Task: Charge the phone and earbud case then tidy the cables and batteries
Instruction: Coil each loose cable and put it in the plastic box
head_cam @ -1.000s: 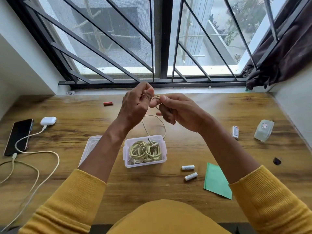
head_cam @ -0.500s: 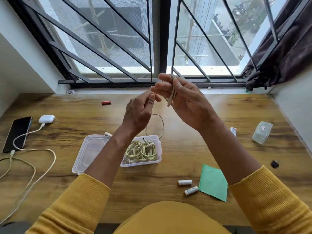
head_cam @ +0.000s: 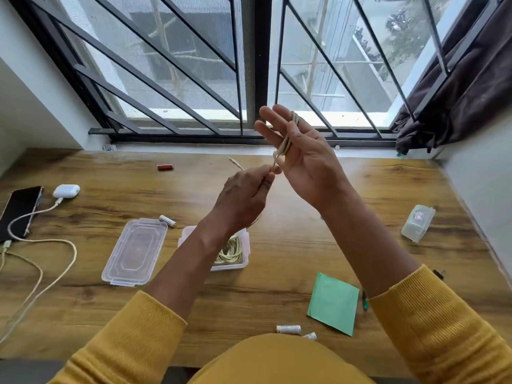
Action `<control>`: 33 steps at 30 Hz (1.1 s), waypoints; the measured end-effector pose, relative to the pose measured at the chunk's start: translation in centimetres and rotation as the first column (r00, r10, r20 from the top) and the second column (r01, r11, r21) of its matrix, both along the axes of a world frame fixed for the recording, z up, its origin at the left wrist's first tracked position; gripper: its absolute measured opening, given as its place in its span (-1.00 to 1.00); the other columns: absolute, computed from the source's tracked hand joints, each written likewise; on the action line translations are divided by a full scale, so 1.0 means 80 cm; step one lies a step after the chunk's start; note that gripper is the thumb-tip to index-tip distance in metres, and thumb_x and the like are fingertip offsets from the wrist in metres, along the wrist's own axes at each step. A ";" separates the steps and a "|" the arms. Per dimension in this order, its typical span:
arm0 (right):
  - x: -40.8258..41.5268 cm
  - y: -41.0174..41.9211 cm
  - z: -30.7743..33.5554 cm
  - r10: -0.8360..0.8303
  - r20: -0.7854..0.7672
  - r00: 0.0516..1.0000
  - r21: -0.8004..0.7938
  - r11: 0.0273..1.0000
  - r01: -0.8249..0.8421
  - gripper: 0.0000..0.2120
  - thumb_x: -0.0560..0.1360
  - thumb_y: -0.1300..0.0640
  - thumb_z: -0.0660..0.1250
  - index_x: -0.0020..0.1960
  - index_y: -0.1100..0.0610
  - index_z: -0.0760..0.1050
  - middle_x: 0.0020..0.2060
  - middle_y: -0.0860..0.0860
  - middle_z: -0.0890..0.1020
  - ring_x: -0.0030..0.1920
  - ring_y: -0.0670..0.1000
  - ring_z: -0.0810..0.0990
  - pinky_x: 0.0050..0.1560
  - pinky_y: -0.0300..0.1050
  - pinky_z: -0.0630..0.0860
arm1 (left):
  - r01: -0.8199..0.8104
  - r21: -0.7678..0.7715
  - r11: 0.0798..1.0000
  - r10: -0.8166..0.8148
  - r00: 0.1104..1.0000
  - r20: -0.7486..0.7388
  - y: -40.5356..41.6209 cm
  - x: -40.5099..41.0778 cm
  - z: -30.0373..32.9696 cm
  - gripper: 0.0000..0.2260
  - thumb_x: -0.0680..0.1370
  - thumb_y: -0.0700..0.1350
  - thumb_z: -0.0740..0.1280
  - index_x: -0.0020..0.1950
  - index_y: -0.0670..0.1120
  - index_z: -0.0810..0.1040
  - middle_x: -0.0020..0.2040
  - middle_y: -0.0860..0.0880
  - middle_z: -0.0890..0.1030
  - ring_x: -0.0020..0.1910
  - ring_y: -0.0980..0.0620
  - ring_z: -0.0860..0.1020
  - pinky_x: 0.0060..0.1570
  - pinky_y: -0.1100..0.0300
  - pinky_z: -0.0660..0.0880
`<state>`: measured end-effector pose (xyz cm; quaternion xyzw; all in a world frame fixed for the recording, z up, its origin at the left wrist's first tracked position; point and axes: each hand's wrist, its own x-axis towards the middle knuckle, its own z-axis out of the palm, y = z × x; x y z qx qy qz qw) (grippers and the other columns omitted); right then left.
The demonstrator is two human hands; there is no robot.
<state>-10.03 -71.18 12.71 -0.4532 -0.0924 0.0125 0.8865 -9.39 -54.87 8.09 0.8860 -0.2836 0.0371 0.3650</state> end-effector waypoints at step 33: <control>-0.004 -0.024 -0.033 -0.035 0.129 0.991 -0.760 0.638 0.121 -0.74 0.64 0.15 0.18 0.08 0.25 0.60 -0.31 0.17 0.65 -0.26 0.29 0.62 -0.28 0.03 0.52 | -0.016 -0.082 0.997 0.019 0.999 0.043 0.003 0.011 0.059 -0.78 0.45 -0.25 0.38 0.03 0.01 0.65 -0.37 0.03 0.60 -0.43 0.12 0.49 -0.30 0.25 0.40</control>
